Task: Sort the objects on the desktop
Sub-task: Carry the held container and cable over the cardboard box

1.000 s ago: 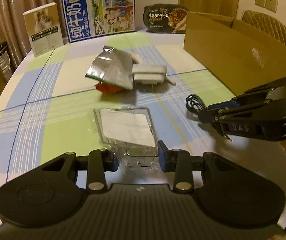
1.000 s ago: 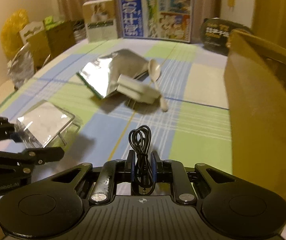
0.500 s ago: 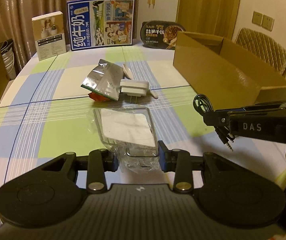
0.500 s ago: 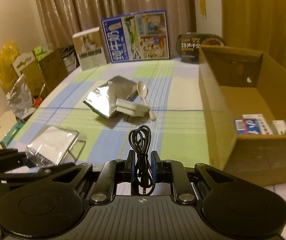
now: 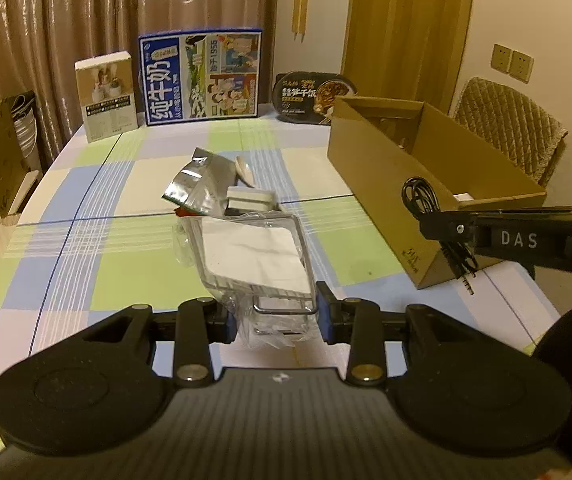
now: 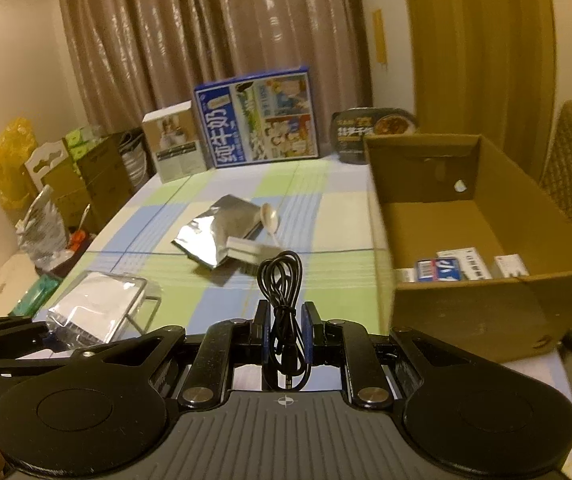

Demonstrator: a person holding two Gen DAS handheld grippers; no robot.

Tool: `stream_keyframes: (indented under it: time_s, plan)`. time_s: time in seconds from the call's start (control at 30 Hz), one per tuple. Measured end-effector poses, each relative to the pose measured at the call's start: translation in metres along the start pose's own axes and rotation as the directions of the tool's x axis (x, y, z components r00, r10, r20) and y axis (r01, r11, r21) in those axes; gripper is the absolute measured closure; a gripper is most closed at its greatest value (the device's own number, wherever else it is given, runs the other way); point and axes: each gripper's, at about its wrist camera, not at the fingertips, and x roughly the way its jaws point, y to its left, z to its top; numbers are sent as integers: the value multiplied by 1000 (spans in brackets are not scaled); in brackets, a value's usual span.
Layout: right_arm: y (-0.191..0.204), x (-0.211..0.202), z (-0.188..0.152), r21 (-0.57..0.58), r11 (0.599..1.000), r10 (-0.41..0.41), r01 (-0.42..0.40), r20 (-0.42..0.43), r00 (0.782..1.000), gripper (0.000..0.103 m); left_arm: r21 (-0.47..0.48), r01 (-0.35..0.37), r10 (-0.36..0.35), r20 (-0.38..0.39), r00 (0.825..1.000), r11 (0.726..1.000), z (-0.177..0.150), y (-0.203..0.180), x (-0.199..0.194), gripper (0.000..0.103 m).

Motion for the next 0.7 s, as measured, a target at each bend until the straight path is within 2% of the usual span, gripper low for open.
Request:
stream_keyframes:
  time_s: [0.7]
  plan:
    - [-39, -33, 5, 57, 996, -64, 62, 37, 997, 91, 46, 64, -65, 27, 997, 997, 17, -41, -5, 71]
